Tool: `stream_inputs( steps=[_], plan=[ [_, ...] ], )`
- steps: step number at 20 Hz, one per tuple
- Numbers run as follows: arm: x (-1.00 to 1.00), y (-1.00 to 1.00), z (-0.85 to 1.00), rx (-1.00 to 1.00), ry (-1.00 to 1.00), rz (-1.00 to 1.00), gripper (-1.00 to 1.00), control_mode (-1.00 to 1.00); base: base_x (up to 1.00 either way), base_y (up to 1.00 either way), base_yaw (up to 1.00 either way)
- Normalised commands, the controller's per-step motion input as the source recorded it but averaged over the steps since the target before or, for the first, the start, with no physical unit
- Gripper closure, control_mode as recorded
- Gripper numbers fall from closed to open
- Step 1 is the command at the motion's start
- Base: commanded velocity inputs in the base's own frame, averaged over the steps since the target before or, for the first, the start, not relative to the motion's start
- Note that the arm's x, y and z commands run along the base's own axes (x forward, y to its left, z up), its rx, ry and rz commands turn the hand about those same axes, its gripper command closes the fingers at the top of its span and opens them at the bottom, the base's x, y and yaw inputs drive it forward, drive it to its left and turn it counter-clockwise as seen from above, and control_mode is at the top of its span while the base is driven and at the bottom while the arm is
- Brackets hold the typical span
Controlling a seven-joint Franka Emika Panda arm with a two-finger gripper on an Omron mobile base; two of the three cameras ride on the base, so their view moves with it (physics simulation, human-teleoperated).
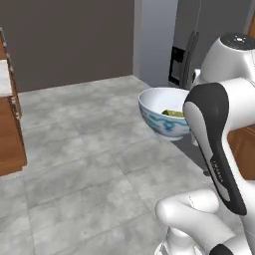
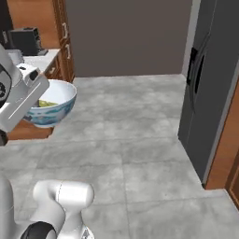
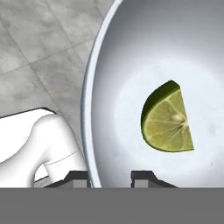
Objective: Pick the lemon wedge from the sink and place it in the bowl. Then pick the bowl and place it in the microwave. Then close the microwave door and press the start button.
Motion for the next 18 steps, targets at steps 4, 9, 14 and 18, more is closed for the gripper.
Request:
stream_inputs(
  steps=[4, 9, 14, 18],
  plan=[
    [0.0, 0.0, 0.0, 0.0, 0.0, 0.0, 1.0, 1.0, 0.0, 0.0, -0.67],
    [0.0, 0.0, 0.0, 0.0, 0.0, 0.0, 1.0, 1.0, 0.0, 0.0, -0.67],
    [0.0, 0.0, 0.0, 0.0, 0.0, 0.0, 1.0, 1.0, 0.0, 0.0, -0.64],
    [0.0, 0.0, 0.0, 0.0, 0.0, 0.0, 1.0, 1.0, 0.0, 0.0, -0.61]
  ],
)
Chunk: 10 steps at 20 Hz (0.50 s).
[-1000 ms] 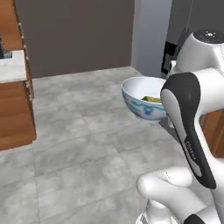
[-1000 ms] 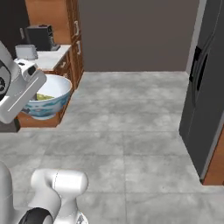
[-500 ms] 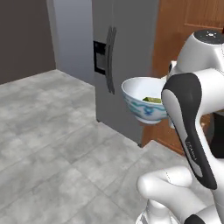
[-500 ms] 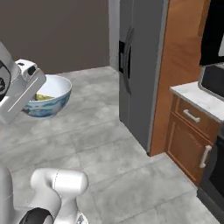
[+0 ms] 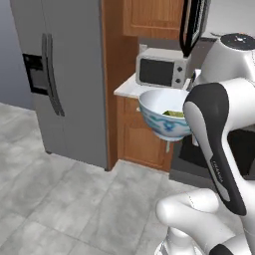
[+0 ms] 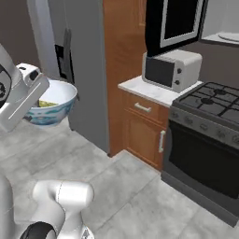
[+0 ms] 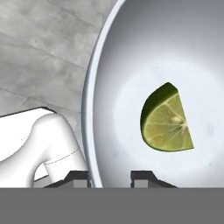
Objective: Pick the lemon wedge from the sink and place it in the bowl. Then pick the bowl and place it in the microwave. Then close the microwave door and press the start button.
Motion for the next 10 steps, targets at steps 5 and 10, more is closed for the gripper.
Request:
stream_inputs(
  steps=[5, 10],
  plan=[
    [0.0, 0.0, 0.0, 0.0, 0.0, 0.0, 1.0, 1.0, -0.04, -0.05, -0.56],
    [0.0, 0.0, 0.0, 0.0, 0.0, 0.0, 1.0, 1.0, -0.07, -0.13, -0.48]
  ],
)
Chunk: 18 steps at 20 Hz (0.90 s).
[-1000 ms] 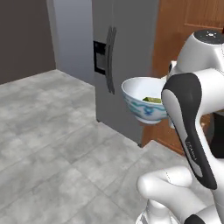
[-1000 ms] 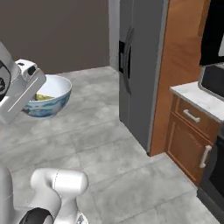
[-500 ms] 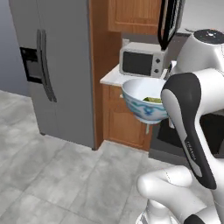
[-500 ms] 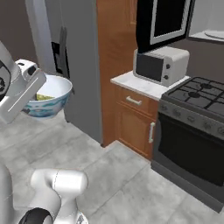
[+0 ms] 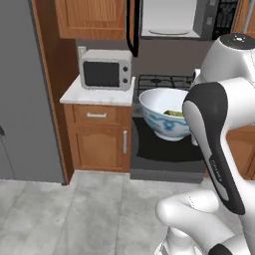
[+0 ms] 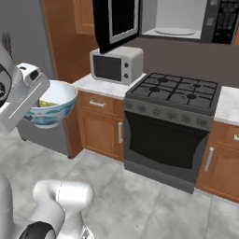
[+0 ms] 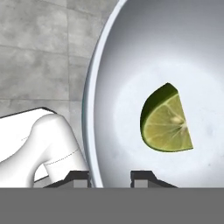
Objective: Pick the lemon wedge from the sink and place it in the bowl. Then pick the bowl and place it in the microwave. Then close the microwave door and press the start button.
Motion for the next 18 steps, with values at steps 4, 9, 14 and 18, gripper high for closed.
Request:
stream_inputs(
  steps=[4, 9, 14, 18],
  plan=[
    [0.0, 0.0, 0.0, 0.0, 0.0, 0.0, 1.0, 1.0, 0.0, -0.09, -0.4],
    [0.0, 0.0, 0.0, 0.0, 0.0, 0.0, 1.0, 1.0, 0.12, -0.12, -0.34],
    [0.0, 0.0, 0.0, 0.0, 0.0, 0.0, 1.0, 1.0, 0.2, -0.33, -0.29],
    [0.0, 0.0, 0.0, 0.0, 0.0, 0.0, 1.0, 1.0, 0.34, -0.52, -0.22]
  ],
)
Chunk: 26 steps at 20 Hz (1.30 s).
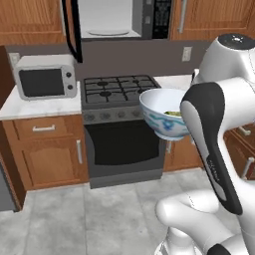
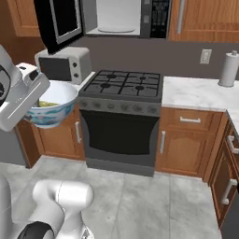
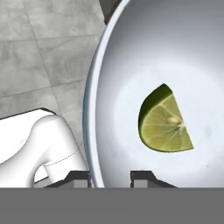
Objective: Pick the lemon wedge from the sink and place it in the bowl. Then pick the bowl and place it in the microwave. Then close the microwave door and press the start button.
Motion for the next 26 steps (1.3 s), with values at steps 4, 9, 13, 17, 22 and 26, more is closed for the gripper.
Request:
stream_inputs(
  steps=[4, 9, 13, 17, 22, 26],
  plan=[
    [0.0, 0.0, 0.0, 0.0, 0.0, 0.0, 1.0, 1.0, 0.56, -0.69, -0.11],
    [0.0, 0.0, 0.0, 0.0, 0.0, 0.0, 1.0, 1.0, 0.91, -0.32, -0.07],
    [0.0, 0.0, 0.0, 0.0, 0.0, 0.0, 1.0, 1.0, 1.0, -0.01, 0.0],
    [0.0, 0.0, 0.0, 0.0, 0.0, 0.0, 1.0, 1.0, 0.85, 0.13, 0.0],
    [0.0, 0.0, 0.0, 0.0, 0.0, 0.0, 1.0, 1.0, 0.74, 0.12, 0.0],
    [0.0, 0.0, 0.0, 0.0, 0.0, 0.0, 1.0, 1.0, 0.58, 0.42, 0.0]
  ],
)
